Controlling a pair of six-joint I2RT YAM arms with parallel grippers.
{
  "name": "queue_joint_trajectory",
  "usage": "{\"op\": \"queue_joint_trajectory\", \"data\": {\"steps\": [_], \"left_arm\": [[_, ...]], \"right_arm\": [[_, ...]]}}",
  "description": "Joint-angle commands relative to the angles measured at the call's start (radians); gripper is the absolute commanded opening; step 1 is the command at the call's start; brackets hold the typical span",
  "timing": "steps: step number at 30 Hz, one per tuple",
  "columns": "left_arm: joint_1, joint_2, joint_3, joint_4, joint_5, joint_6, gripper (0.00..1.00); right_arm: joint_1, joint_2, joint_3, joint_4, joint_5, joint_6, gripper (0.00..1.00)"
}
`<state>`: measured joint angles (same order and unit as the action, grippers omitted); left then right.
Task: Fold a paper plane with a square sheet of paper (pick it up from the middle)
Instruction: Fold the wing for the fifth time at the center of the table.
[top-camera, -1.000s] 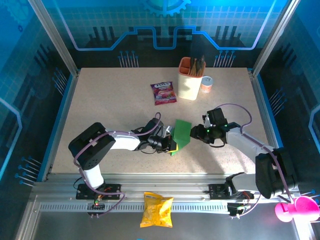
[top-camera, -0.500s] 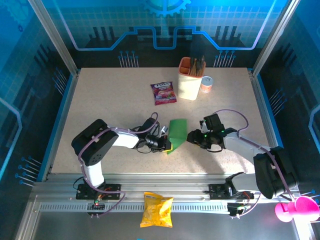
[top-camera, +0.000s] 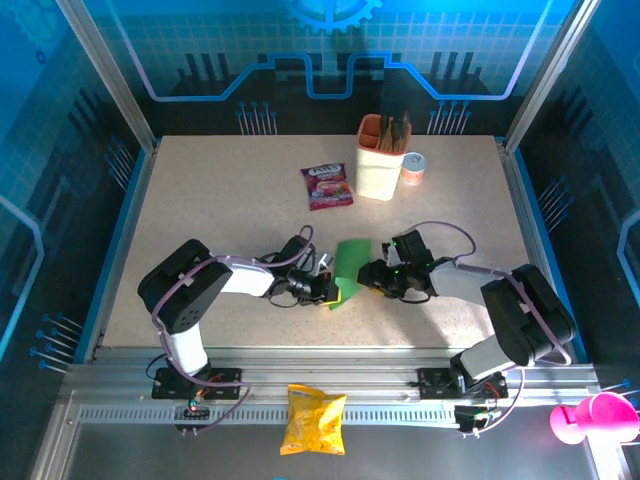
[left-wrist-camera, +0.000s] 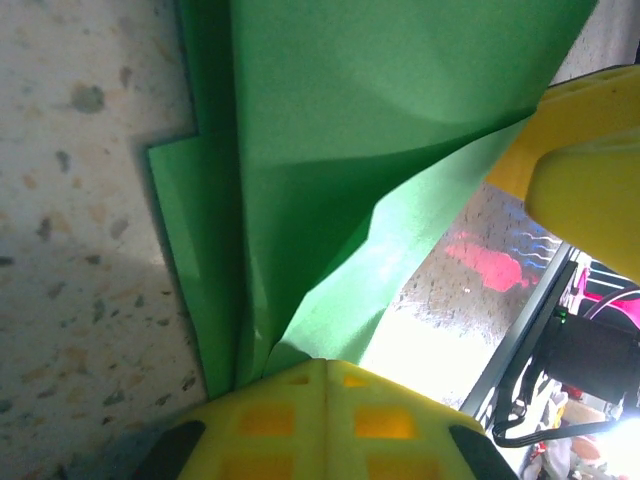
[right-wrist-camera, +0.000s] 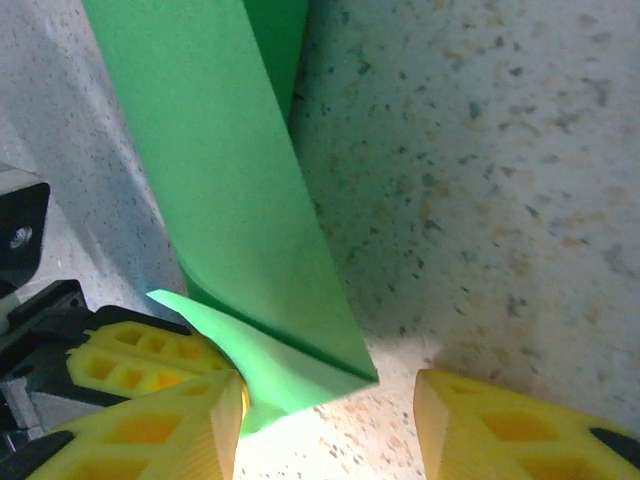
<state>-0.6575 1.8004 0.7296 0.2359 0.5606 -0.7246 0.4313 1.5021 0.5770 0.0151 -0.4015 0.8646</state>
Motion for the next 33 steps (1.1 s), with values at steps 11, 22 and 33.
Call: {"op": "queue_joint_trajectory", "data": {"steps": [11, 22, 33], "left_arm": [[0.024, -0.109, -0.022, -0.052, 0.084, 0.035, 0.10], [-0.021, -0.162, -0.088, -0.040, 0.107, 0.014, 0.11], [-0.023, -0.126, -0.182, 0.011, 0.073, 0.001, 0.10]], "right_arm": [[0.018, 0.049, -0.060, 0.199, -0.053, 0.073, 0.00], [0.107, 0.019, -0.079, 0.188, 0.068, 0.141, 0.00], [0.116, 0.030, -0.075, 0.196, 0.078, 0.160, 0.00]]}}
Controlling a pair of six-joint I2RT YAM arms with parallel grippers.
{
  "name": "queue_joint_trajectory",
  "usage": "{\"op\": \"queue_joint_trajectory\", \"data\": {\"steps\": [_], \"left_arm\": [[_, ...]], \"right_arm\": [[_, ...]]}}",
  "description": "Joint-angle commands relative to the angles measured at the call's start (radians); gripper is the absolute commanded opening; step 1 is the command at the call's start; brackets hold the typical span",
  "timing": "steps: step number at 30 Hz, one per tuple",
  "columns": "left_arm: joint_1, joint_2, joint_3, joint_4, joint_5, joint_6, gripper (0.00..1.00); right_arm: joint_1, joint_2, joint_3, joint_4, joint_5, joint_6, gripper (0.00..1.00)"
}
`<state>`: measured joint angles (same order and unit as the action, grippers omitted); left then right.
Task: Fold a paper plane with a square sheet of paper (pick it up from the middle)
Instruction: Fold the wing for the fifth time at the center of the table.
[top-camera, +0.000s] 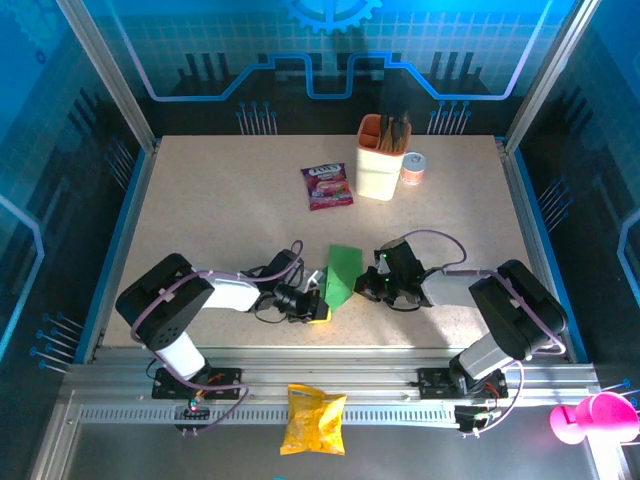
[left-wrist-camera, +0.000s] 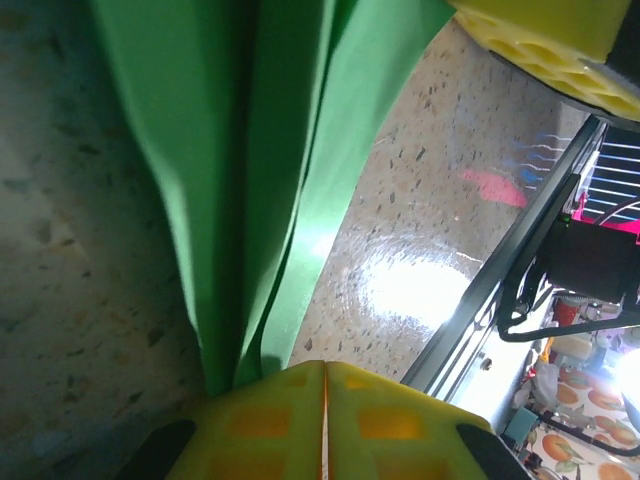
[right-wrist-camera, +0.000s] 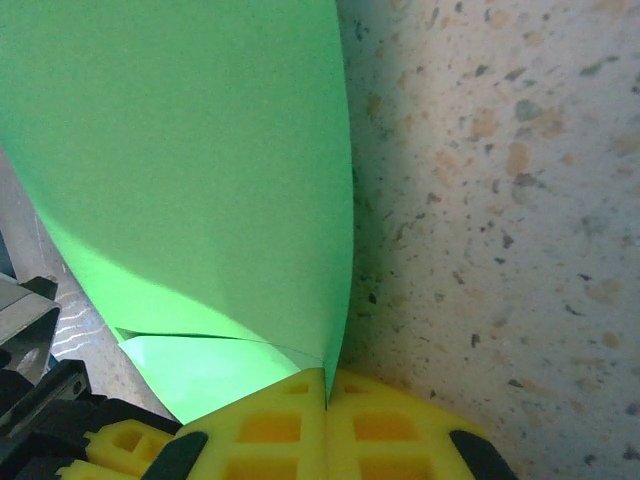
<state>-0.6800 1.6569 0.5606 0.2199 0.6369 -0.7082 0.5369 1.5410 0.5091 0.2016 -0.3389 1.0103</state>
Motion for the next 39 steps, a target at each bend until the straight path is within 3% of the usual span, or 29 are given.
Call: {"op": "queue_joint_trajectory", "data": {"steps": [1, 14, 30, 39], "left_arm": [[0.002, 0.024, -0.016, 0.041, -0.009, -0.024, 0.10], [0.048, -0.083, 0.149, -0.013, -0.016, -0.029, 0.16], [0.090, 0.007, 0.173, -0.030, -0.040, 0.019, 0.09], [0.111, 0.026, 0.157, -0.079, -0.114, 0.059, 0.04]], "right_arm": [[0.012, -0.010, -0.008, 0.012, 0.016, 0.018, 0.00], [0.083, -0.066, -0.013, -0.038, 0.118, 0.053, 0.00], [0.085, -0.035, 0.000, -0.028, 0.106, 0.057, 0.00], [0.087, -0.033, 0.008, -0.030, 0.101, 0.055, 0.00]]}}
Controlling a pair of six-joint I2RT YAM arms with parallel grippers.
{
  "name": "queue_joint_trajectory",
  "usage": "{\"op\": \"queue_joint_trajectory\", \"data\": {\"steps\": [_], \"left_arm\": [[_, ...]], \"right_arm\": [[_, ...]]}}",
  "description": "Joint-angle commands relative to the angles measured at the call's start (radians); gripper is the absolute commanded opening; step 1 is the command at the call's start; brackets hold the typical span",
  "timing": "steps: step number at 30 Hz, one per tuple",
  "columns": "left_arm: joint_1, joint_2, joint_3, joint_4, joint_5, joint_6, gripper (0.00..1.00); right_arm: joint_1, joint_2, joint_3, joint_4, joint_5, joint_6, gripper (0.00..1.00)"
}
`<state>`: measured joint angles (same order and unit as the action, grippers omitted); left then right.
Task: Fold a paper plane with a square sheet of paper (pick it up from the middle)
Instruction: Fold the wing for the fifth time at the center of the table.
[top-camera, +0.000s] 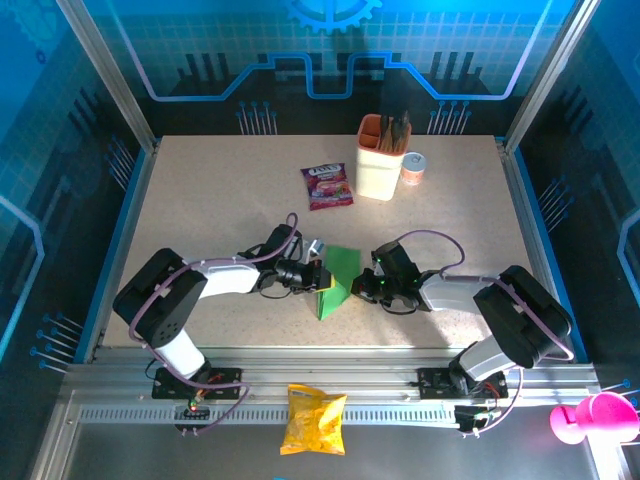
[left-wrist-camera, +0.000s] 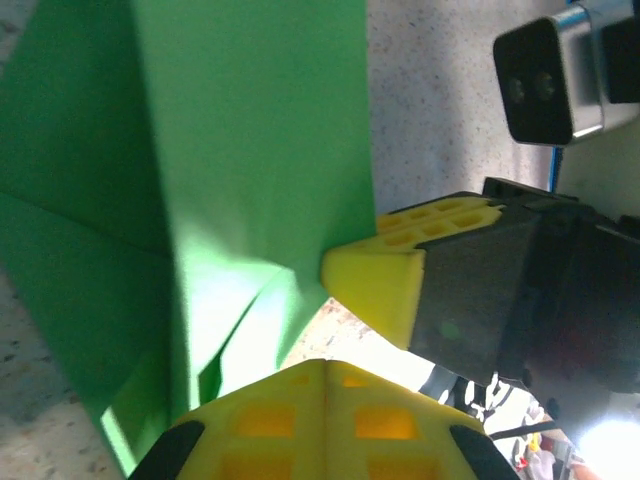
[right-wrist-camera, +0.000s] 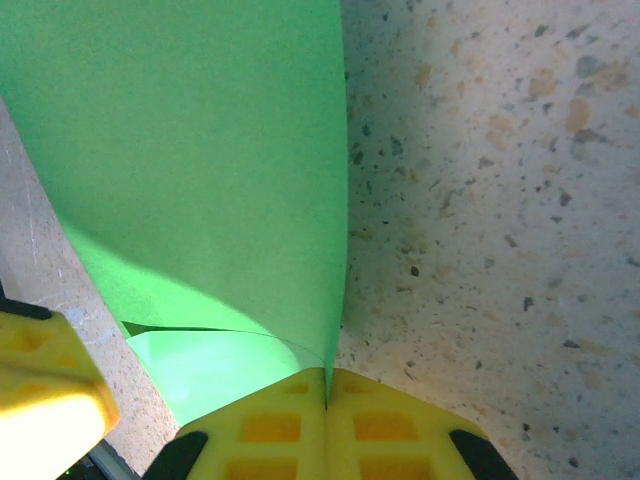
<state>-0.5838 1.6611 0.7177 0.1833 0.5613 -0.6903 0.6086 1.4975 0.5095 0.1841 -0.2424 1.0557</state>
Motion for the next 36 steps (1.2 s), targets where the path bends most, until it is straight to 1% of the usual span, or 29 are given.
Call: {"op": "queue_joint_trajectory", "data": {"steps": [1, 12, 17, 20, 23, 26, 27, 32, 33, 35, 36], "left_arm": [[0.017, 0.028, 0.002, -0.050, -0.043, 0.047, 0.04], [0.044, 0.065, 0.016, -0.064, -0.078, 0.075, 0.03], [0.051, 0.094, 0.046, -0.086, -0.073, 0.111, 0.02], [0.056, 0.110, 0.060, -0.094, -0.070, 0.124, 0.01], [0.056, 0.118, 0.065, -0.095, -0.071, 0.130, 0.01], [0.056, 0.121, 0.068, -0.100, -0.069, 0.138, 0.00], [0.056, 0.118, 0.067, -0.100, -0.070, 0.140, 0.00], [0.056, 0.108, 0.067, -0.098, -0.070, 0.143, 0.00], [0.056, 0.105, 0.066, -0.098, -0.069, 0.142, 0.00], [0.056, 0.099, 0.066, -0.098, -0.069, 0.142, 0.00], [0.056, 0.097, 0.066, -0.098, -0.069, 0.142, 0.00]], "right_arm": [[0.017, 0.010, 0.009, -0.016, 0.004, 0.009, 0.00], [0.029, 0.003, 0.019, -0.027, 0.004, 0.012, 0.00], [0.045, -0.015, 0.032, -0.050, 0.011, 0.013, 0.06], [0.053, -0.035, 0.044, -0.065, 0.021, 0.015, 0.07], [0.059, -0.052, 0.062, -0.098, 0.031, 0.010, 0.14], [0.062, -0.065, 0.079, -0.136, 0.045, -0.002, 0.25], [0.062, -0.070, 0.082, -0.147, 0.050, -0.005, 0.26], [0.062, -0.085, 0.102, -0.213, 0.074, -0.028, 0.27], [0.062, -0.087, 0.104, -0.222, 0.076, -0.032, 0.28], [0.061, -0.092, 0.107, -0.232, 0.079, -0.036, 0.34], [0.059, -0.094, 0.110, -0.238, 0.080, -0.040, 0.35]]}}
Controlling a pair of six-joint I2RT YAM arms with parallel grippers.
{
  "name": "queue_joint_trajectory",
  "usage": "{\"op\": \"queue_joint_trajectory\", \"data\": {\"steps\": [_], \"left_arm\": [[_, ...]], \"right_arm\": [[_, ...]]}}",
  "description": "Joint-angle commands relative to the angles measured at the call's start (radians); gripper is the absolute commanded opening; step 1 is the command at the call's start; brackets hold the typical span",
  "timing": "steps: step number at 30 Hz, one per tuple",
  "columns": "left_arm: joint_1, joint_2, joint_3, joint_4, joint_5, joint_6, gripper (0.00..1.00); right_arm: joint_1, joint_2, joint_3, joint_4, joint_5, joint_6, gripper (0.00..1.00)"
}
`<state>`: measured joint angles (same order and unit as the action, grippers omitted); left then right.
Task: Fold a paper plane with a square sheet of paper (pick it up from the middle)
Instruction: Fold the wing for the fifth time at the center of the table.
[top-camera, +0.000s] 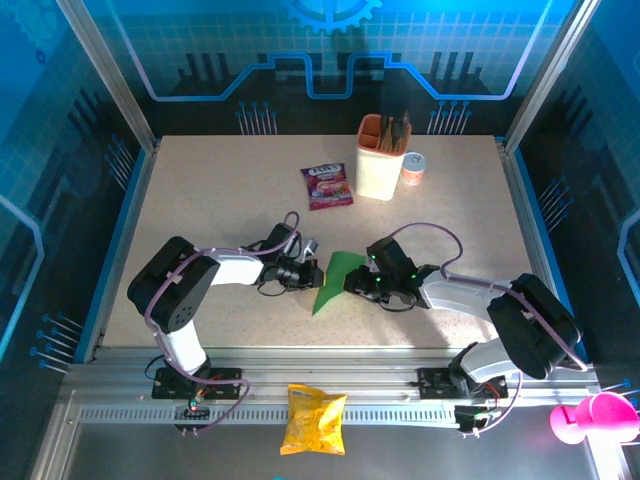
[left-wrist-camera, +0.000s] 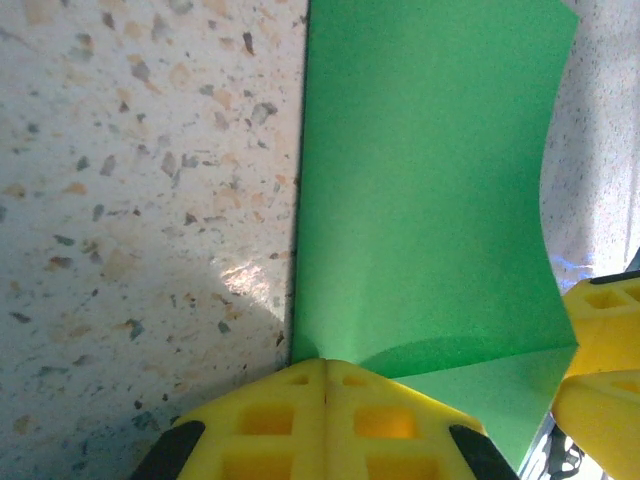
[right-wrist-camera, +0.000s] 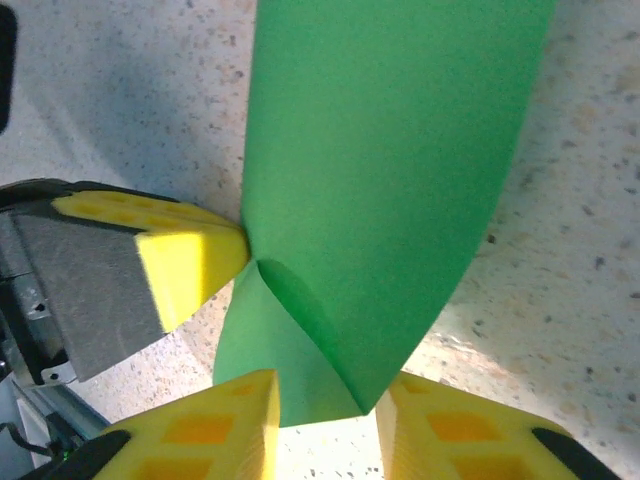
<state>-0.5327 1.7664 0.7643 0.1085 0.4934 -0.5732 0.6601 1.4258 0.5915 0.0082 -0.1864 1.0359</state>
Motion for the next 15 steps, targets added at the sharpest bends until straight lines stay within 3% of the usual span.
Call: {"op": "queue_joint_trajectory", "data": {"steps": [1, 4, 7, 11, 15], "left_arm": [[0.005, -0.012, 0.019, -0.023, -0.001, 0.027, 0.00], [0.005, -0.021, 0.021, -0.024, 0.000, 0.026, 0.00], [0.005, -0.044, 0.023, -0.022, -0.005, 0.026, 0.04], [0.004, -0.124, 0.012, -0.032, -0.064, 0.036, 0.20], [-0.028, -0.247, -0.027, -0.076, -0.206, 0.071, 0.30]], "right_arm": [[0.008, -0.021, 0.034, -0.071, 0.023, -0.023, 0.35], [0.004, -0.019, 0.049, -0.088, 0.022, -0.031, 0.25], [0.004, -0.025, 0.050, -0.091, 0.027, -0.026, 0.00], [0.005, -0.034, 0.062, -0.113, 0.039, -0.018, 0.00], [0.008, -0.045, 0.077, -0.149, 0.055, -0.008, 0.00]]}}
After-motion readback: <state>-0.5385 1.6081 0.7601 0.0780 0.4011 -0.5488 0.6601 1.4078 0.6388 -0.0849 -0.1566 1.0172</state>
